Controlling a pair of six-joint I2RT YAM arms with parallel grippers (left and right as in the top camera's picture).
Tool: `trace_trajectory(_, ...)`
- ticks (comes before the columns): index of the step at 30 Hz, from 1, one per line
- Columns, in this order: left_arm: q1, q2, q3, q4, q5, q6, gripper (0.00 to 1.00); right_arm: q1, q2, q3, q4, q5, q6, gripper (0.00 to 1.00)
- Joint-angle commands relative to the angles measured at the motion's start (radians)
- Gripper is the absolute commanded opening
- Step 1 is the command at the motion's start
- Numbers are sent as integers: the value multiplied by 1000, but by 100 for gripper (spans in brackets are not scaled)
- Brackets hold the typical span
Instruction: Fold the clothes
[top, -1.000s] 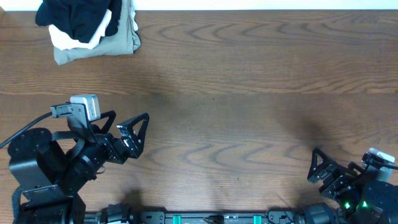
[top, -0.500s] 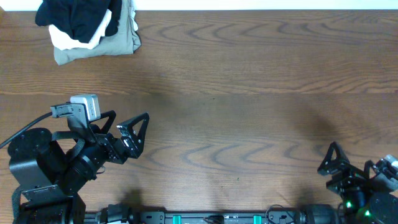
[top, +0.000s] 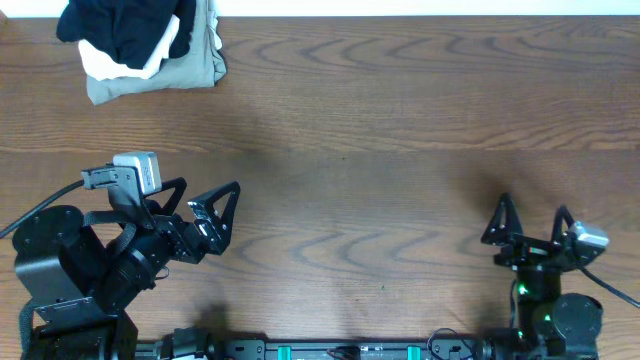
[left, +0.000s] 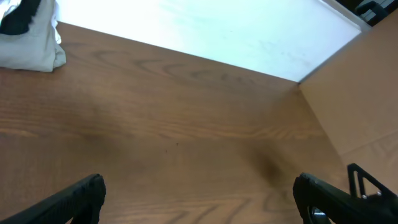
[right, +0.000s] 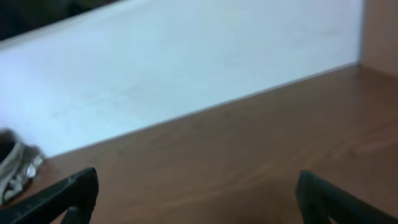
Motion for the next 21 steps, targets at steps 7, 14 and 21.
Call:
trace_trajectory(7,1,0,0,3,14,10,98,-10,-11,-187,357,-92,-63,99)
trace_trajectory(14,1,0,0,3,14,10,98,-11,-11,-237,420,-117,-154,99)
trace_trajectory(21,1,0,0,3,14,10,98,-60,-11,-237,346,-159,-265,99)
